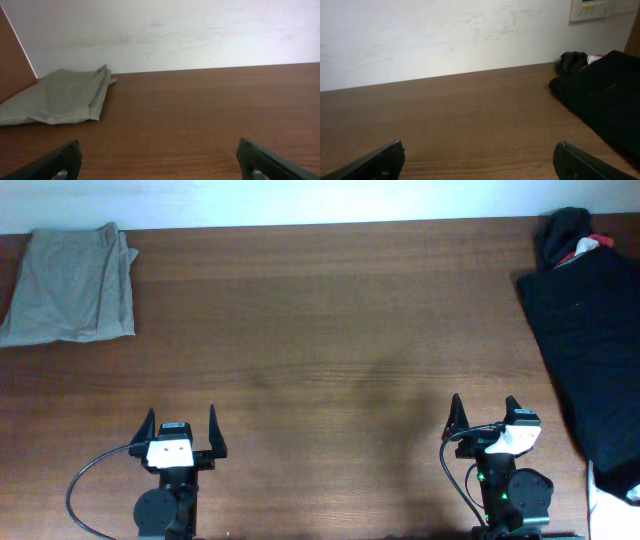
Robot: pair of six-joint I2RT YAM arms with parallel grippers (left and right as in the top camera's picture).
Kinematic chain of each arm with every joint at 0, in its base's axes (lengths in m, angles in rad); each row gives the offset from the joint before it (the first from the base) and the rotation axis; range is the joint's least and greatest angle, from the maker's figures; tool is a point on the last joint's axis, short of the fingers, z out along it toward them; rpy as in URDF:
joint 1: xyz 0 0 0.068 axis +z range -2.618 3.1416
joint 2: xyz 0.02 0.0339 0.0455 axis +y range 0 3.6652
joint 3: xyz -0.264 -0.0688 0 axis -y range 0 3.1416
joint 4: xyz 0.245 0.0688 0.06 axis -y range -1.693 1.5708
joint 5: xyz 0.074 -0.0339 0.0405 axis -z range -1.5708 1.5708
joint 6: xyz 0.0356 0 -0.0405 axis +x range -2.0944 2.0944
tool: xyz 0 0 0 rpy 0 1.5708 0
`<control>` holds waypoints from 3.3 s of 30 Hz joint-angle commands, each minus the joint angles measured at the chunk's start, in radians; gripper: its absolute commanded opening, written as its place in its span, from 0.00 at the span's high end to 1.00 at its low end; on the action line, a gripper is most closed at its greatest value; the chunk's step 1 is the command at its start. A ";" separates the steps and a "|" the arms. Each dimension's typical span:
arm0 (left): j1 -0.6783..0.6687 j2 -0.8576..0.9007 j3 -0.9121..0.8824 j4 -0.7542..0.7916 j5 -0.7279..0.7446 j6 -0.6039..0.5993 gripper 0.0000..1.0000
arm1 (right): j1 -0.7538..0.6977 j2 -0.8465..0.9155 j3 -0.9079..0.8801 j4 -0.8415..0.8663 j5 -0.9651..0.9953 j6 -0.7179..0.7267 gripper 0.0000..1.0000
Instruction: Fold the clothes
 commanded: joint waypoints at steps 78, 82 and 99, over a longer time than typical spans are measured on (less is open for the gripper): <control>-0.005 -0.006 -0.002 -0.004 -0.005 0.020 0.01 | -0.279 2.429 1.904 -0.510 0.471 -0.305 0.96; -0.005 -0.006 -0.002 -0.004 -0.005 0.020 0.01 | -0.279 2.404 1.921 -0.537 0.470 -0.272 0.96; -0.005 -0.006 -0.002 -0.004 -0.004 0.020 0.01 | -0.104 2.123 1.925 -0.628 0.388 -0.140 0.96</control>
